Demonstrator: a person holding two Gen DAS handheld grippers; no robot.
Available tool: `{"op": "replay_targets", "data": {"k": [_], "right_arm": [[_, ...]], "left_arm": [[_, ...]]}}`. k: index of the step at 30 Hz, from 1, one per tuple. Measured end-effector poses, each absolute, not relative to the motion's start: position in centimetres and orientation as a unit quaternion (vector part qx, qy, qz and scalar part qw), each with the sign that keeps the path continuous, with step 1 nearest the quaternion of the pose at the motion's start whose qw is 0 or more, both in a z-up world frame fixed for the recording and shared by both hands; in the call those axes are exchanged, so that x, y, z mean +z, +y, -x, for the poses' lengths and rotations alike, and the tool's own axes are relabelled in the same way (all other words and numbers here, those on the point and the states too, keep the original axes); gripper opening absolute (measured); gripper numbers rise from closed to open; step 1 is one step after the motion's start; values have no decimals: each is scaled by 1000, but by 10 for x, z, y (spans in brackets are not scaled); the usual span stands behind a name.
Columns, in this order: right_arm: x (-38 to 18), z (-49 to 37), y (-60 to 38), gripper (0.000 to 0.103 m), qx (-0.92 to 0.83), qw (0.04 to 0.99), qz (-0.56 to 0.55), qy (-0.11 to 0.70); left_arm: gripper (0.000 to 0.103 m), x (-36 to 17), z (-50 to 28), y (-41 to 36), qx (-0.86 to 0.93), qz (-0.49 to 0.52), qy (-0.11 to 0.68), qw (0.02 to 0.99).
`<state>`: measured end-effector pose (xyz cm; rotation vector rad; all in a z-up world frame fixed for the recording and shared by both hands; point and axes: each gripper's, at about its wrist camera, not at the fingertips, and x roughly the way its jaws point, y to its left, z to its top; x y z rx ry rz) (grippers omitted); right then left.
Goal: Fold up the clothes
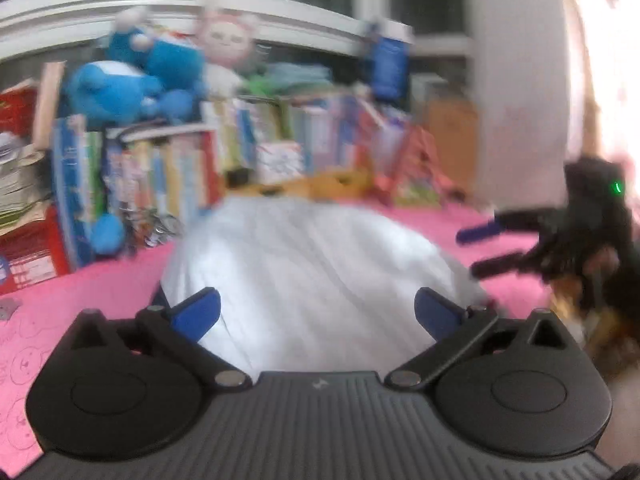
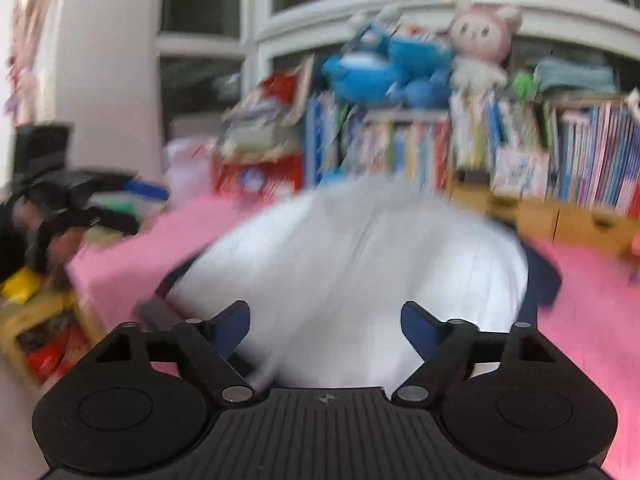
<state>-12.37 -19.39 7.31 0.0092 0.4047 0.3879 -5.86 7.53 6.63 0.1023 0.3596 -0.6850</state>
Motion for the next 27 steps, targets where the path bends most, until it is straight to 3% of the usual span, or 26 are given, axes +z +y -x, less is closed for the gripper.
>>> {"op": "replay_targets", "data": {"k": [1, 4, 10, 14, 16, 17, 27], "right_arm": [[77, 98, -192, 82, 177, 963, -19, 201], [80, 30, -192, 62, 128, 963, -65, 228], [108, -68, -201, 61, 86, 976, -69, 189], [95, -159, -197, 54, 55, 966, -78, 241], [70, -189, -192, 29, 38, 946, -72, 312], [57, -198, -190, 24, 32, 937, -66, 341], [2, -64, -145, 11, 88, 921, 58, 375]], "left_arm": [[103, 60, 46, 61, -301, -43, 184, 935], [97, 29, 18, 24, -232, -56, 210, 948], [100, -29, -2, 20, -209, -64, 284, 934], [102, -32, -12, 26, -222, -41, 313, 923], [102, -32, -14, 28, -223, -39, 316, 921], [102, -31, -15, 28, -225, -38, 318, 920], [103, -28, -18, 35, -248, 3, 318, 915]]}}
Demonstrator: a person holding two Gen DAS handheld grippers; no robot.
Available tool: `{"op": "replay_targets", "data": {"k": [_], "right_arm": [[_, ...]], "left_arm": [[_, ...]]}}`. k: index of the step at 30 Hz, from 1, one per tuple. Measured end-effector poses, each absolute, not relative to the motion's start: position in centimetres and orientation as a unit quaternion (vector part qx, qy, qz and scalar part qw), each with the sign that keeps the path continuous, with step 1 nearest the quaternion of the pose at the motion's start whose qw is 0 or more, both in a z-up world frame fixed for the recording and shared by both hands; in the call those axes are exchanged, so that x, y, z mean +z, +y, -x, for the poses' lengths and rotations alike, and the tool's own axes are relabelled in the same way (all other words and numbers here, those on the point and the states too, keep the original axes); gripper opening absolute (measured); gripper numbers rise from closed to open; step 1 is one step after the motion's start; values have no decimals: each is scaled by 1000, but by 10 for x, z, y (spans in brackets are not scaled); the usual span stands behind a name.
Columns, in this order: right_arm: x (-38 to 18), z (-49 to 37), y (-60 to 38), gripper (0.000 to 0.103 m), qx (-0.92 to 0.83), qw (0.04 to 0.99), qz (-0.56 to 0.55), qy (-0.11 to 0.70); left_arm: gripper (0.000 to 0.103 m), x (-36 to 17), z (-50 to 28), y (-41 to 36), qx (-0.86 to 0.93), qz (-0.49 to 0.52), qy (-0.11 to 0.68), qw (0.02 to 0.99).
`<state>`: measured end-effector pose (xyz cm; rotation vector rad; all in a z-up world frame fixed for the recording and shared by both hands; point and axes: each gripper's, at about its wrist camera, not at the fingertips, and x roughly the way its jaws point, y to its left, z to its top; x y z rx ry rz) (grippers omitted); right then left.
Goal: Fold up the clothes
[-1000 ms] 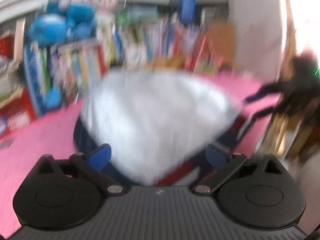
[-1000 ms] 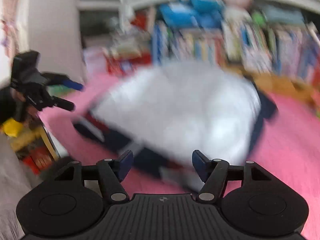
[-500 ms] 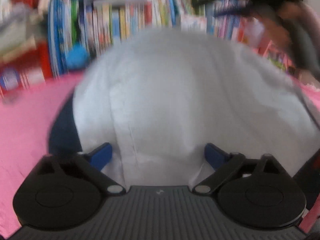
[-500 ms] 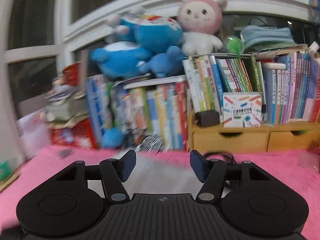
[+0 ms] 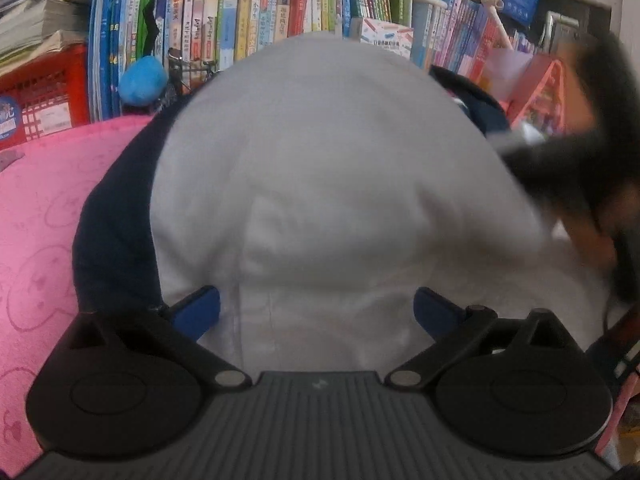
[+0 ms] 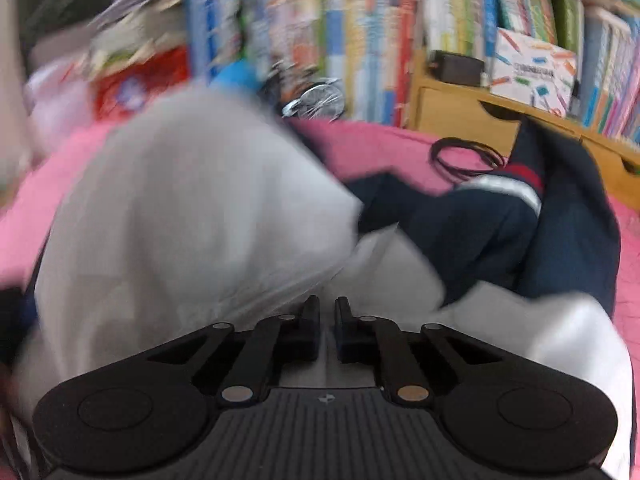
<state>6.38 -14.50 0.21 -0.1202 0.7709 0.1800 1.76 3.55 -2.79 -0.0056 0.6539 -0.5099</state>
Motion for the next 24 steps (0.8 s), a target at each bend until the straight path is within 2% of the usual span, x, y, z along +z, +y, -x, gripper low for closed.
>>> {"op": "replay_targets", "data": {"k": [3, 9, 11, 13, 18, 20, 22, 23, 24], "right_arm": [[-7, -29, -126, 11, 80, 925, 116, 352], [-18, -7, -114, 11, 68, 935, 139, 321], [-20, -3, -106, 10, 67, 933, 163, 313], [-20, 1, -102, 9, 73, 932, 177, 308], [-10, 22, -122, 10, 134, 925, 159, 319], [7, 34, -148, 18, 179, 922, 115, 324], [37, 38, -180, 45, 179, 937, 58, 295], [53, 35, -194, 54, 159, 948, 42, 273], [69, 28, -206, 66, 122, 961, 38, 244]], "left_arm": [[101, -22, -9, 57, -289, 52, 297, 909], [103, 41, -3, 92, -377, 178, 198, 887], [103, 56, -19, 74, -341, 160, 184, 908], [103, 56, -31, 43, -271, 89, 184, 941], [103, 7, -25, 3, -205, -24, 219, 953], [103, -12, -27, -6, -195, -57, 259, 944], [103, -19, -31, -5, -199, -53, 296, 933], [103, -22, -33, -5, -201, -50, 313, 927], [103, -23, -37, -5, -201, -51, 319, 925]]}}
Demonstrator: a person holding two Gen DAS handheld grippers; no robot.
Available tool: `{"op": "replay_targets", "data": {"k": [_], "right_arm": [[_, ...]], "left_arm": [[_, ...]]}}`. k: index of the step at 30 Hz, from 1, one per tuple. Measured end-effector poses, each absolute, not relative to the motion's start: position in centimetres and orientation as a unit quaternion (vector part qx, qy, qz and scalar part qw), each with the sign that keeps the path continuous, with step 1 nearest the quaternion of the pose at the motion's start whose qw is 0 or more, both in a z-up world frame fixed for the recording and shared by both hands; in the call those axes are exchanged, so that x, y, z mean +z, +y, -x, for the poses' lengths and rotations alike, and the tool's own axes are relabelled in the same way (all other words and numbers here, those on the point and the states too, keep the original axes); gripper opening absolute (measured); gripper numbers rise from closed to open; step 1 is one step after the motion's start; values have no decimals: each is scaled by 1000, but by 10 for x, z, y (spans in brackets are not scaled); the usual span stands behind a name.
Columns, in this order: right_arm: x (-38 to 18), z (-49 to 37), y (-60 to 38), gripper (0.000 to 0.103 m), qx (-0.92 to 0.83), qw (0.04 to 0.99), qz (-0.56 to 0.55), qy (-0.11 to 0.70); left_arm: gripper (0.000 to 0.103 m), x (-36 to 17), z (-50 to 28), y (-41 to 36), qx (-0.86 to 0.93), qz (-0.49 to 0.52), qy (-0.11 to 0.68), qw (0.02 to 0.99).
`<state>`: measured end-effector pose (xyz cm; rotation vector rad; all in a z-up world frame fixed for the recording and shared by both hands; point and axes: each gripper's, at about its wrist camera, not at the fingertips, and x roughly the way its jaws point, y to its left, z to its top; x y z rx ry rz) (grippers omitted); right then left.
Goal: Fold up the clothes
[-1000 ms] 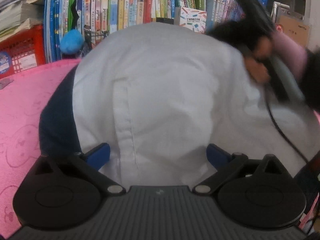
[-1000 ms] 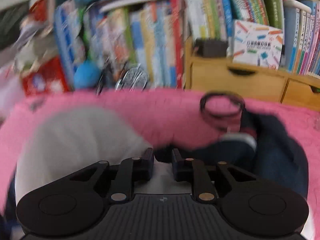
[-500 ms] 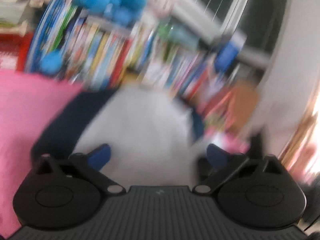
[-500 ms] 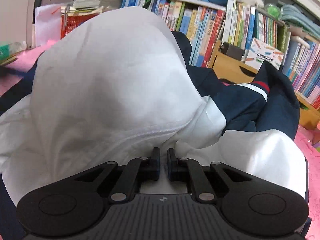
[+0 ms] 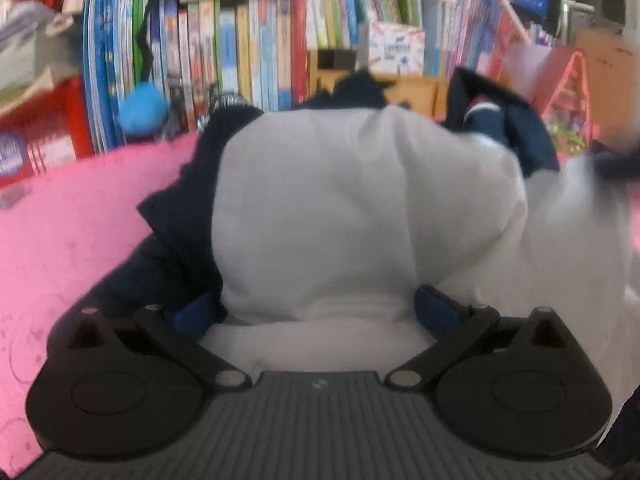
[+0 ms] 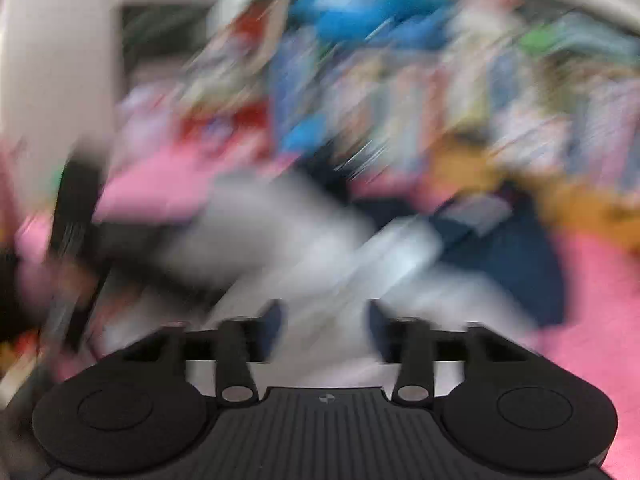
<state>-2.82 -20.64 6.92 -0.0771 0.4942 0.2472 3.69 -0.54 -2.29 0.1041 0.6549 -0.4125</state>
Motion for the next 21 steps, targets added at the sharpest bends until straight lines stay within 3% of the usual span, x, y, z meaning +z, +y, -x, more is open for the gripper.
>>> {"op": "replay_targets", "data": {"k": [1, 4, 7, 8, 9, 10, 12, 15, 17, 18, 21], "right_arm": [[83, 16, -220, 80, 86, 971, 29, 223], [102, -59, -268, 102, 15, 972, -23, 232], [84, -154, -299, 102, -32, 942, -49, 331], [71, -178, -304, 97, -64, 926, -49, 370], [60, -195, -310, 59, -96, 907, -59, 405], [54, -201, -318, 7, -122, 896, -79, 420], [66, -184, -336, 6, -170, 902, -105, 383], [114, -97, -347, 7, -232, 949, -10, 212], [140, -42, -359, 15, -271, 955, 44, 113], [143, -18, -371, 22, -297, 948, 48, 103], [115, 23, -427, 23, -367, 918, 10, 149]], "left_arm": [[103, -24, -41, -6, -201, -52, 324, 923], [103, -24, -39, -6, -201, -51, 329, 921], [103, -25, -42, -5, -201, -48, 333, 920], [103, -25, -43, -5, -201, -47, 335, 919], [103, -24, -44, -5, -200, -46, 337, 919], [103, -25, -42, -6, -199, -47, 337, 919], [103, -25, -42, -7, -198, -49, 338, 919], [103, -25, -43, -7, -198, -52, 338, 919], [103, -25, -43, -7, -198, -54, 339, 918], [103, -25, -44, -7, -198, -56, 340, 918], [103, -26, -43, -7, -196, -63, 340, 918]]}}
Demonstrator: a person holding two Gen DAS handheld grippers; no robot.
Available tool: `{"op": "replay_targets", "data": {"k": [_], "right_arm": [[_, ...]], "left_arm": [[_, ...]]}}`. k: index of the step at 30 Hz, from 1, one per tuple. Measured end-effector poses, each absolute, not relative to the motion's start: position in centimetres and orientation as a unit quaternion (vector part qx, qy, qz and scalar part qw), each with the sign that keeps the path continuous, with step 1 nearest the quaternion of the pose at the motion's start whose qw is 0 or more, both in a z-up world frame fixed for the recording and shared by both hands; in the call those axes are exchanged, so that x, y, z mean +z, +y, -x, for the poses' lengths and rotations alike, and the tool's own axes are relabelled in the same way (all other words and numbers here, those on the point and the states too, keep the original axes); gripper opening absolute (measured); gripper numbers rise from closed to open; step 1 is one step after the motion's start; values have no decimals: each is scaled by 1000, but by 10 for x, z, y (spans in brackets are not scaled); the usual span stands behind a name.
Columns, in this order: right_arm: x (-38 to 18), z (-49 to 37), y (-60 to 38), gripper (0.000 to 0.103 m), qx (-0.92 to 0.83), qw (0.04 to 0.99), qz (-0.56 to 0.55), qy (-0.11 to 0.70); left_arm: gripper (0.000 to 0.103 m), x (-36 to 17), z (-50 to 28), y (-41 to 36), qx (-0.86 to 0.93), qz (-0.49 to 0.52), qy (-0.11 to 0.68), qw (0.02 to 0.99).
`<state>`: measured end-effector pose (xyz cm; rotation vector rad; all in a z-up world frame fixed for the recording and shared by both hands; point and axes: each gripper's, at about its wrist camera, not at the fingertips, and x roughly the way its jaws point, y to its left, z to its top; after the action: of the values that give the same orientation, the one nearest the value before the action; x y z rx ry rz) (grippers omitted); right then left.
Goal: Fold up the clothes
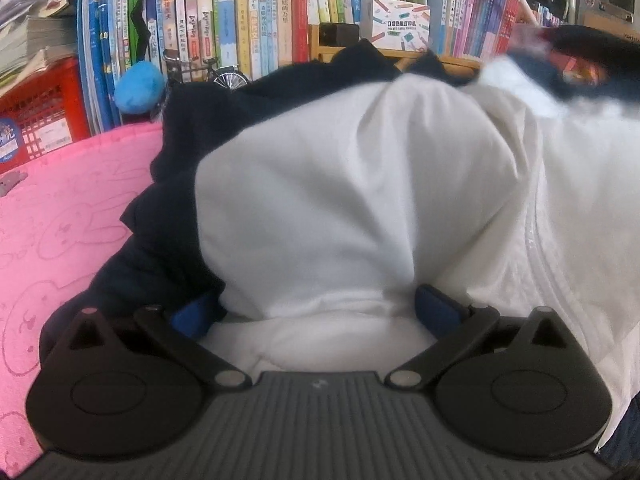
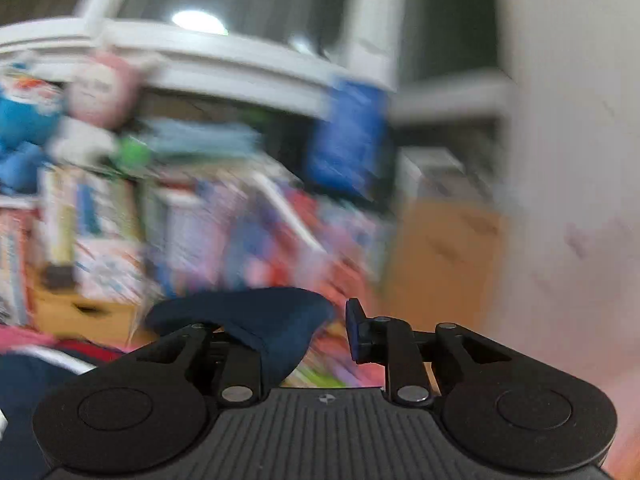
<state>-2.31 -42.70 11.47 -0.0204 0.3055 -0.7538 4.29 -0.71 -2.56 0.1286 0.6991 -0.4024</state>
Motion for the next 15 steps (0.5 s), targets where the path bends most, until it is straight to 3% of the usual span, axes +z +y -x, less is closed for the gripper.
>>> {"op": "replay_targets", "data": {"k": [6, 9, 11, 13, 15], "right_arm": [[23, 64, -500, 29, -429, 840, -118, 311], [33, 71, -463, 56, -426, 847, -80, 307], [56, 71, -435, 61, -394, 874, -63, 277], [82, 61, -404, 77, -328, 913, -57, 236], [101, 36, -372, 84, -231, 947, -65, 215]], "left_arm": [[103, -25, -42, -5, -195, -68, 341, 917], [103, -24, -43, -3, -195, -70, 341, 917], [103, -23, -44, -2, -195, -71, 341, 917], [103, -23, -43, -1, -195, -71, 341, 917], [103, -23, -44, -1, -196, -71, 341, 917]]}}
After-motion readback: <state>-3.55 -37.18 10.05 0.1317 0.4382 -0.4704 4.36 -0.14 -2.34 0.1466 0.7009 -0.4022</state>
